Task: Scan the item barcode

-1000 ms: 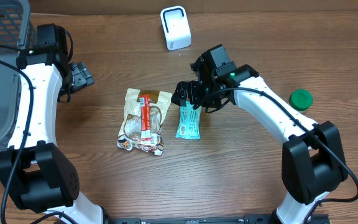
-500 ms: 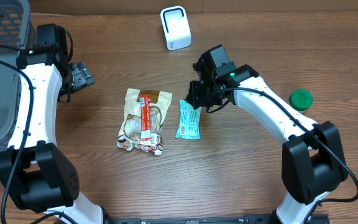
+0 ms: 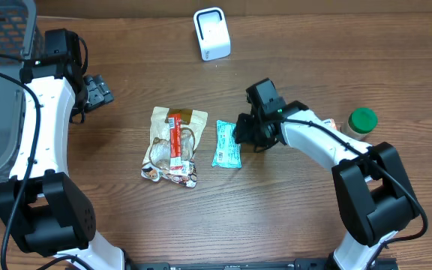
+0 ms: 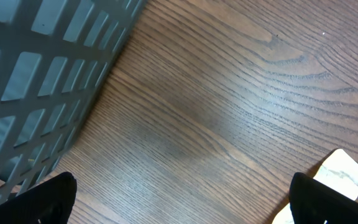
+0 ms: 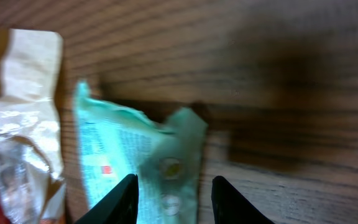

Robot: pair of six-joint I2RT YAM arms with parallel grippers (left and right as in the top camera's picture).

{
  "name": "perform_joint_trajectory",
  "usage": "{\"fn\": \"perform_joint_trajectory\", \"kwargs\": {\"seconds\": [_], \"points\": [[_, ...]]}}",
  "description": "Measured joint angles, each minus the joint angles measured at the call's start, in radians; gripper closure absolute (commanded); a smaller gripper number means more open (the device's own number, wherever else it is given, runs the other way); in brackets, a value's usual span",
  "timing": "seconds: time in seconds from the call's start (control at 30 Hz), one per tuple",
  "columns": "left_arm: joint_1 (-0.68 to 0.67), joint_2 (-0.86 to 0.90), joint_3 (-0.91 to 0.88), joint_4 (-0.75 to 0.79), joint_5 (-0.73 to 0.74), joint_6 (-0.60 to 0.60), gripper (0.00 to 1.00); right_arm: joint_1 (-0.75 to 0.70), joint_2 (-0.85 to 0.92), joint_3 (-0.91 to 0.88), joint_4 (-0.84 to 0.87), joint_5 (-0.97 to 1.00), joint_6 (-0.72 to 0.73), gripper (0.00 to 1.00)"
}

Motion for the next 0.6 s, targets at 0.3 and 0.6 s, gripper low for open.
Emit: {"fn": "perform_joint_trajectory", "kwargs": {"seconds": [0.3,0.6], "points": [[0.0,0.0,0.0,0.0,0.0,0.0,0.0,-0.003,-0.002,-0.051,0.049,-0.019,0.047,0.81],[0.0,0.0,0.0,0.0,0.0,0.0,0.0,-0.143,-0.004,-0.003,-0.121,-0.002,0.041,0.79]]}}
